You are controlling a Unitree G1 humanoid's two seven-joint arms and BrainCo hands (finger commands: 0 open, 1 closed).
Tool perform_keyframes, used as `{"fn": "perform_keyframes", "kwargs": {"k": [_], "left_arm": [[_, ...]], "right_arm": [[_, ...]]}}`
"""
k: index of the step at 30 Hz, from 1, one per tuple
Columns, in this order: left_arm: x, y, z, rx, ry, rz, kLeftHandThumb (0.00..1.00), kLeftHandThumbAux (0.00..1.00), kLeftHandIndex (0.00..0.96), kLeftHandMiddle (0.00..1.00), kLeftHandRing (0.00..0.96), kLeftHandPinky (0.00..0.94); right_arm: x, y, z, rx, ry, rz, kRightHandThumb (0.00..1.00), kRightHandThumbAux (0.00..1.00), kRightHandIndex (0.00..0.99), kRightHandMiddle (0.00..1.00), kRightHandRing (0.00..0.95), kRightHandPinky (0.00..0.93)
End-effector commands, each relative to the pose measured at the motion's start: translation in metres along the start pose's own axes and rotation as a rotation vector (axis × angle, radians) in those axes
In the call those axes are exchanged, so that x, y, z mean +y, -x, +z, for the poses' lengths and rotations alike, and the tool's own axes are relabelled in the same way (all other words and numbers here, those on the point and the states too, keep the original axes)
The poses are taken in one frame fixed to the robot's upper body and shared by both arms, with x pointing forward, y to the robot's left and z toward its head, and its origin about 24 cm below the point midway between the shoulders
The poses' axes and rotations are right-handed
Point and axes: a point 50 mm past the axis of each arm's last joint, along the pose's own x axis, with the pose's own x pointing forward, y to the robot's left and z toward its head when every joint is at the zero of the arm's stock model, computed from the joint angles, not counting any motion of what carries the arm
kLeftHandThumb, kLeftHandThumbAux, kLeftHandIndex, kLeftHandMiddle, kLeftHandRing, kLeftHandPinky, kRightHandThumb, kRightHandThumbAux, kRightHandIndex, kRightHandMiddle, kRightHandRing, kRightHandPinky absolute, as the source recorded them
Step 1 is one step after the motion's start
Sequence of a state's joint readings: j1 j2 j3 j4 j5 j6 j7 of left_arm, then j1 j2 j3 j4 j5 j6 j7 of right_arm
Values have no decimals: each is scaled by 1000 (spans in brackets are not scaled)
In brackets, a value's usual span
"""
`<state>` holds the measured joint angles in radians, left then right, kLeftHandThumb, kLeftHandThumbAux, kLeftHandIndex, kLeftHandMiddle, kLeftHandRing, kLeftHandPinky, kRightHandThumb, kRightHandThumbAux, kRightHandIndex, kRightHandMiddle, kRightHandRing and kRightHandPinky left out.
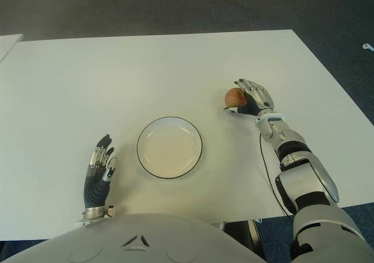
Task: Put the apples into the plate.
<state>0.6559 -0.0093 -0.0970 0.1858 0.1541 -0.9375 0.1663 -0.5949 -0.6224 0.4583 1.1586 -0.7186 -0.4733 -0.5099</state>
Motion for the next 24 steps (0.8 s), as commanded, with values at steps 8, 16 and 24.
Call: {"fn": "perform_keyframes", "kwargs": {"k": [8, 16, 24], "left_arm": [[-4, 12, -2, 47, 2, -12, 0, 424, 0, 0, 0, 0], [-4, 15, 0, 36, -5, -12, 0, 421, 0, 0, 0, 0], [-5, 16, 1, 32, -4, -5, 0, 417, 0, 0, 0, 0]], "right_arm": [[0, 1, 3, -8, -8, -112, 690, 701, 434, 688, 683, 625], [-4, -2, 7, -42, -16, -144, 710, 712, 440, 797, 791, 733], [-7, -3, 9, -56, -55, -158, 716, 714, 441, 843, 836, 820]]}}
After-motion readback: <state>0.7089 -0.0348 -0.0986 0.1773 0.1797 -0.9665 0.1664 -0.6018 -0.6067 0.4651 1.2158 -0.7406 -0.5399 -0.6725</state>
